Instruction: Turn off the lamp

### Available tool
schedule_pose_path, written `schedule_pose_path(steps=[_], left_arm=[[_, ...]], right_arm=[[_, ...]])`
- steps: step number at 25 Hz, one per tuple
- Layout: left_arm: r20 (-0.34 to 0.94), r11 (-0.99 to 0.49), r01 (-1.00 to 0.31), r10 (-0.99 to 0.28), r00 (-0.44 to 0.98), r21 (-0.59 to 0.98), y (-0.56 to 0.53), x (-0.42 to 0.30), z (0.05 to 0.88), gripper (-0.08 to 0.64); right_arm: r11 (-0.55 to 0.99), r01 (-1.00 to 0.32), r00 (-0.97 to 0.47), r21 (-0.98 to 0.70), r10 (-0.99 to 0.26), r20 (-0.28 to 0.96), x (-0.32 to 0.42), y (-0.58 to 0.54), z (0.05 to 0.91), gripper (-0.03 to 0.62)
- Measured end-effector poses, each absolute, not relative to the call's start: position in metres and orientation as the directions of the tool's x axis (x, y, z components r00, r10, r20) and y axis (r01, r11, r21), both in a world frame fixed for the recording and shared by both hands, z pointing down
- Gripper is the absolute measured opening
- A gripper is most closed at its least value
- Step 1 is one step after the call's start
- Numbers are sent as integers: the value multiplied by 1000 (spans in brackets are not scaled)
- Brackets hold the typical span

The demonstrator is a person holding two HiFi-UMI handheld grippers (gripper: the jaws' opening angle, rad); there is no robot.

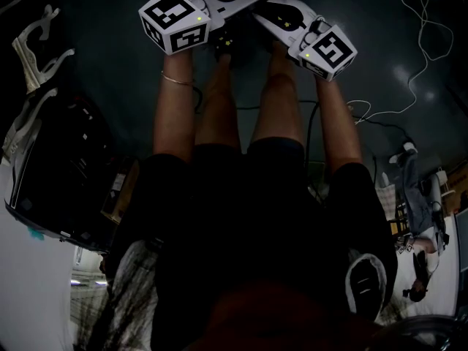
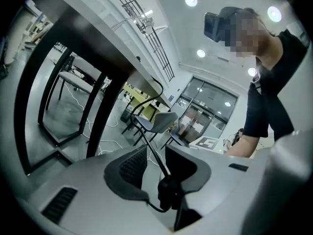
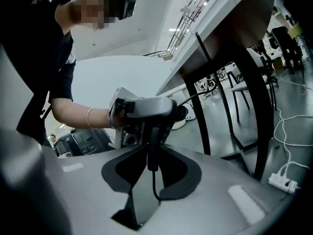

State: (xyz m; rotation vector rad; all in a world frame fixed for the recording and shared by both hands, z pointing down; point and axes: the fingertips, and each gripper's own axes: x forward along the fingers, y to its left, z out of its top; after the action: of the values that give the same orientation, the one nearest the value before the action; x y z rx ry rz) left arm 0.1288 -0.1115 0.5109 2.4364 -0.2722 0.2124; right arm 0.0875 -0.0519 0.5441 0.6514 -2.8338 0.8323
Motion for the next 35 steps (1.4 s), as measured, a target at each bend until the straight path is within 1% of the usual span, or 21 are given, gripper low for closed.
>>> schedule_pose_path(steps=[4, 9, 11, 16, 19, 26, 31, 35], left_arm=[[214, -748, -250, -147, 966, 614, -111, 129, 512, 107], [237, -758, -271, -157, 959, 593, -109, 128, 515, 106], [247, -760, -280, -162, 955, 586, -109, 127, 517, 67], [246, -756, -297, -184, 952, 583, -106, 128, 517, 43], [258, -760, -309, -192, 947, 571, -104, 128, 519, 25], [273, -760, -330, -207, 939, 560, -106, 122, 526, 20], [303, -764, -334, -190, 934, 552, -104, 117, 538, 20], [321, -758, -325, -161, 933, 566, -94, 113, 552, 20]], right_arm=[[761, -421, -907, -493, -351, 232, 84, -44, 549, 72], [755, -432, -902, -493, -350, 255, 88, -40, 558, 72], [755, -440, -897, -486, -350, 269, 89, -39, 561, 72], [751, -471, -880, -463, -368, 300, 89, -41, 567, 75], [718, -511, -859, -473, -423, 287, 97, -48, 567, 78], [660, -575, -815, -484, -518, 260, 118, -67, 559, 80], [588, -608, -752, -534, -643, 148, 141, -95, 531, 80], [588, -625, -714, -513, -697, 71, 153, -115, 507, 83]])
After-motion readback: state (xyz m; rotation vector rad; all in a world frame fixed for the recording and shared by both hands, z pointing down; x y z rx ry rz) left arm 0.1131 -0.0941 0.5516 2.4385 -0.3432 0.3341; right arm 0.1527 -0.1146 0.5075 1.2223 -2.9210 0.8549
